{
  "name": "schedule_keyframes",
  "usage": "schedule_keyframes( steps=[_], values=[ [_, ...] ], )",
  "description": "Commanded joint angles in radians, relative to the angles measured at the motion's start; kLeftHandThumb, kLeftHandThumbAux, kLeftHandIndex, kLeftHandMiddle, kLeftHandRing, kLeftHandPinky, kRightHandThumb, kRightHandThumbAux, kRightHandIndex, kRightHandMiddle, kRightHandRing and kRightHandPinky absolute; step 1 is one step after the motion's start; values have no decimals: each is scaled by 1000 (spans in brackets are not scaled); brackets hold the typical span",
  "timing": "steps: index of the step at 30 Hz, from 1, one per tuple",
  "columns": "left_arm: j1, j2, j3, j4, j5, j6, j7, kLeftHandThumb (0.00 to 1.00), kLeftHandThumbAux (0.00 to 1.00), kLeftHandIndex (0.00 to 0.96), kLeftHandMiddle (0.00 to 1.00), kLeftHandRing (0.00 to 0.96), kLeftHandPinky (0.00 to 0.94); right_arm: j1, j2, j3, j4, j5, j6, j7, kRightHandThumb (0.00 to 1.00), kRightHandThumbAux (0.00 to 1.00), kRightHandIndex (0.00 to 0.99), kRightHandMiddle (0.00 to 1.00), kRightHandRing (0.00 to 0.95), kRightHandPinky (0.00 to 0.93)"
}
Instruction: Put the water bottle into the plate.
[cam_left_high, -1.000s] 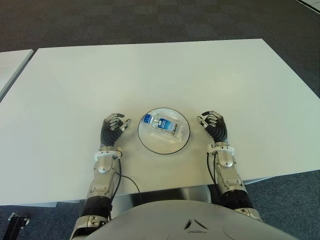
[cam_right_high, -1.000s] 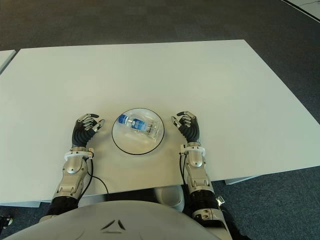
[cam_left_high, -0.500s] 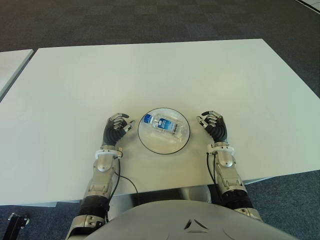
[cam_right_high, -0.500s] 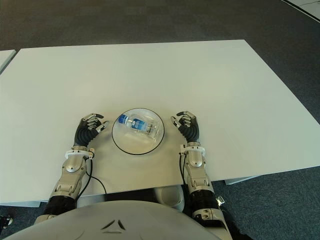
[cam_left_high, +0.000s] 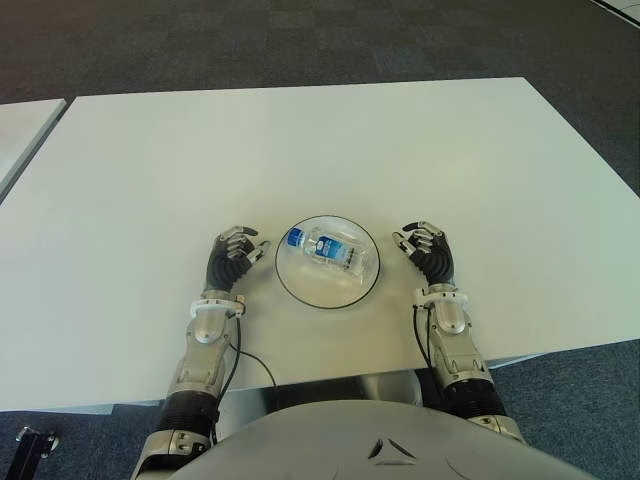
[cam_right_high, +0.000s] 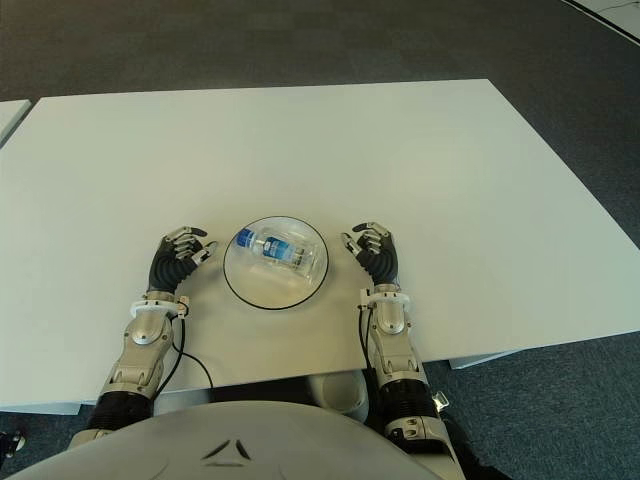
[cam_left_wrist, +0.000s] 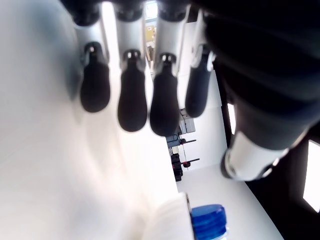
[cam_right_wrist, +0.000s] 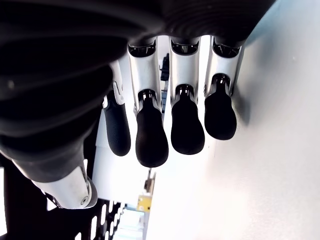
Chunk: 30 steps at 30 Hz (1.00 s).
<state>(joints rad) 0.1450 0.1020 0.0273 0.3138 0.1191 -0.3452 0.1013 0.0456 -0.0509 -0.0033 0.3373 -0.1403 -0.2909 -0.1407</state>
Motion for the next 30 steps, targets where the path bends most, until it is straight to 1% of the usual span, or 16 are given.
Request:
schedule_keyframes(
  steps=[1,6,10,15,19,30],
  values=[
    [11,-7,7,11,10,20,22,700,718,433,683,671,655,13,6,6,22,4,46,11,701,731,436,743,727,700],
    [10,-10,7,5,21,33,44,702,718,434,688,675,662,10,9,8,22,6,52,12,700,731,436,743,726,695],
    [9,-11,6,6,28,33,55,703,717,434,683,670,647,8,10,7,23,9,53,15,701,731,436,742,725,705],
    [8,-10,6,11,32,16,65,702,717,434,676,664,641,3,11,8,26,6,59,13,701,731,436,742,730,715],
    [7,-5,5,20,33,-12,67,701,718,433,669,656,637,-3,7,8,33,7,64,20,701,730,435,745,736,725],
    [1,-8,16,42,15,-21,61,700,718,433,684,675,655,-20,3,7,56,12,46,38,702,730,435,758,744,728]
  ],
)
